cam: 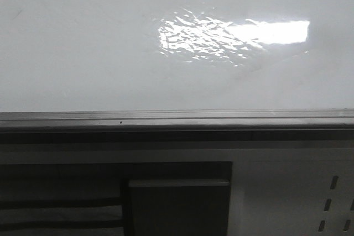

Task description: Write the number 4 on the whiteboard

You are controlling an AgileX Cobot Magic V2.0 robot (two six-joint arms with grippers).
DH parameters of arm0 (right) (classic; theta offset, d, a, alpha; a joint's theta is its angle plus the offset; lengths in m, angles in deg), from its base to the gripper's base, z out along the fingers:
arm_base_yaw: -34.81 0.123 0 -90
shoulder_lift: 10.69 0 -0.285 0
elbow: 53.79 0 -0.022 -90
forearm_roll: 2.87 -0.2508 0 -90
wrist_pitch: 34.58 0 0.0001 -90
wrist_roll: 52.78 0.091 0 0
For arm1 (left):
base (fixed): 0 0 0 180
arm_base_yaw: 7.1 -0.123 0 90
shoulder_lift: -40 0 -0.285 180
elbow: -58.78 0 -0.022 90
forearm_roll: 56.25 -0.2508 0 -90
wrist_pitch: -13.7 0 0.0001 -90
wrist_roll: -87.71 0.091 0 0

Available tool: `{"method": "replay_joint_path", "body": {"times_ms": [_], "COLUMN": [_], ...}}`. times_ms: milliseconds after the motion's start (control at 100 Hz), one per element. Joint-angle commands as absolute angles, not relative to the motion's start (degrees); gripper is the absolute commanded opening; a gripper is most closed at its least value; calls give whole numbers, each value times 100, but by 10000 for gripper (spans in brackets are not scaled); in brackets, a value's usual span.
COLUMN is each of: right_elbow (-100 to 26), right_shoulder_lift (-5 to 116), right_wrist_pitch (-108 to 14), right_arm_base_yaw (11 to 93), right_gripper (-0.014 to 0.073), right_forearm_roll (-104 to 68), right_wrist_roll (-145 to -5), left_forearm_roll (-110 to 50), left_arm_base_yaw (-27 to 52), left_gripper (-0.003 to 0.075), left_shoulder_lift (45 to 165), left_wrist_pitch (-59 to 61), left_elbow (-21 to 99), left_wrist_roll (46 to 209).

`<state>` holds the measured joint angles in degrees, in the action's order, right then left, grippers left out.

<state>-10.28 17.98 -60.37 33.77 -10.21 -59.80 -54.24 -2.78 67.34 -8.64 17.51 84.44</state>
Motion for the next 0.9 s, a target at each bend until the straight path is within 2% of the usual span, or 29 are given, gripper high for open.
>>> {"method": "replay_joint_path", "body": {"times_ms": [0,60,100,210,250,320,890], "right_elbow": [-1227,-1227,-1227,-1227,-1227,-1227,-1227], "right_shoulder_lift": [1907,1921,1921,1921,1921,1921,1921], "right_wrist_pitch": [-5577,-5546,-5537,-5537,-5537,-5537,-5537], "right_arm_base_yaw": [3342,3342,3342,3342,3342,3342,3342], "right_gripper": [-8,94,184,407,449,481,479], "right_forearm_roll": [-1000,-1000,-1000,-1000,-1000,-1000,-1000], "right_wrist_roll": [-5982,-5982,-5982,-5982,-5982,-5982,-5982], "left_forearm_roll": [-5469,-5625,-5704,-5975,-5975,-5975,-5817], "left_arm_base_yaw": [-300,-300,-300,-300,-300,-300,-300], "left_gripper": [-15,18,73,311,400,488,490], "left_shoulder_lift": [6838,6838,6838,6838,6838,6838,7046], "left_wrist_pitch": [-444,-444,-444,-366,-355,-381,-437], "left_elbow": [1902,1898,1888,1785,1770,1770,1707], "left_wrist_roll": [8427,8427,8427,8427,8427,8427,8437]}}
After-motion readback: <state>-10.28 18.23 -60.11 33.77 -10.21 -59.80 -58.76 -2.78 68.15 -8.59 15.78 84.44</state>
